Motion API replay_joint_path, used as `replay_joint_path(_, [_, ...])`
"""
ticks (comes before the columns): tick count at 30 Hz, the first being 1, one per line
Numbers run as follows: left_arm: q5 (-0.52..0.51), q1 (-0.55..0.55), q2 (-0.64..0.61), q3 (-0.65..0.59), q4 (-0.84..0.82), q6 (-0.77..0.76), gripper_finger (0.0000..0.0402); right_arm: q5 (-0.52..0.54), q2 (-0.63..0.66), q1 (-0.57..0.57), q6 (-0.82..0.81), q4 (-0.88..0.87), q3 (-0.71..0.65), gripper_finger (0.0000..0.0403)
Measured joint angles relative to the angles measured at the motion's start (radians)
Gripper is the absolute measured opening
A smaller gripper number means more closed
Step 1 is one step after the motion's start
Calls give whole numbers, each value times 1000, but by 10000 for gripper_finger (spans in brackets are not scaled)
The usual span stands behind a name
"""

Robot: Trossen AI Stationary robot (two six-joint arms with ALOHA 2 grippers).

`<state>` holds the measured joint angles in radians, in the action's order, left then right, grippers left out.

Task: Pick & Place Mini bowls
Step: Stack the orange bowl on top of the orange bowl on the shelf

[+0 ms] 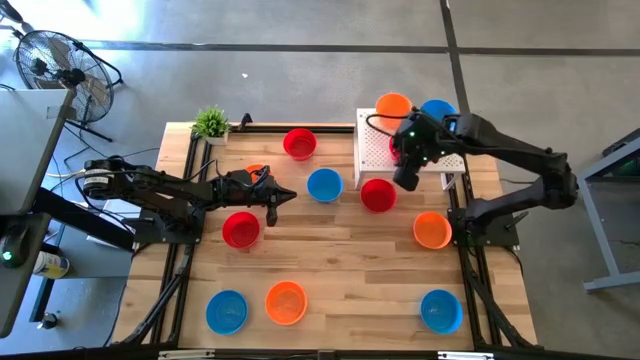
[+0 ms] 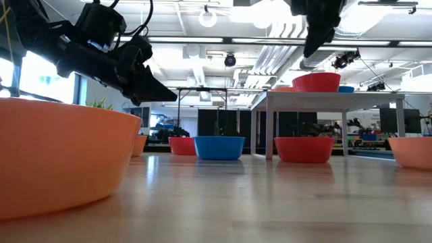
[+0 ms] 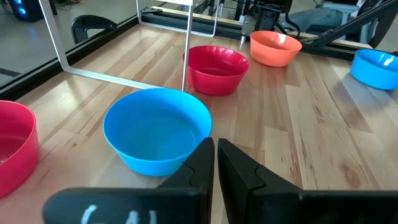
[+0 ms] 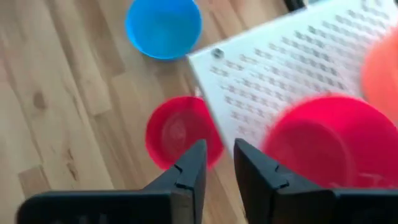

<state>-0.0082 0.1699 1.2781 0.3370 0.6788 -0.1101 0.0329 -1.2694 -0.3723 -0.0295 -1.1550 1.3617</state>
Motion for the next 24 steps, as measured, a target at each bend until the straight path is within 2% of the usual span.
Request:
replay_joint_path(3, [0,0,0,0,0,0,21,-9,-1,26,20,52,-36,30])
replay_joint_path(6, [0,0,0,0,0,0,21,39,0,60,36,105,-71,5])
replay_joint_path(11, [0,0,0,0,0,0,21,38,0,84,54,198,-128,15])
replay_joint_path(16, [0,0,0,0,1,0,21,13,2,98,80,338,-205,2])
replay_joint_path(24, [0,0,0,0,1,0,21,-41,18,107,78,629,-383,2])
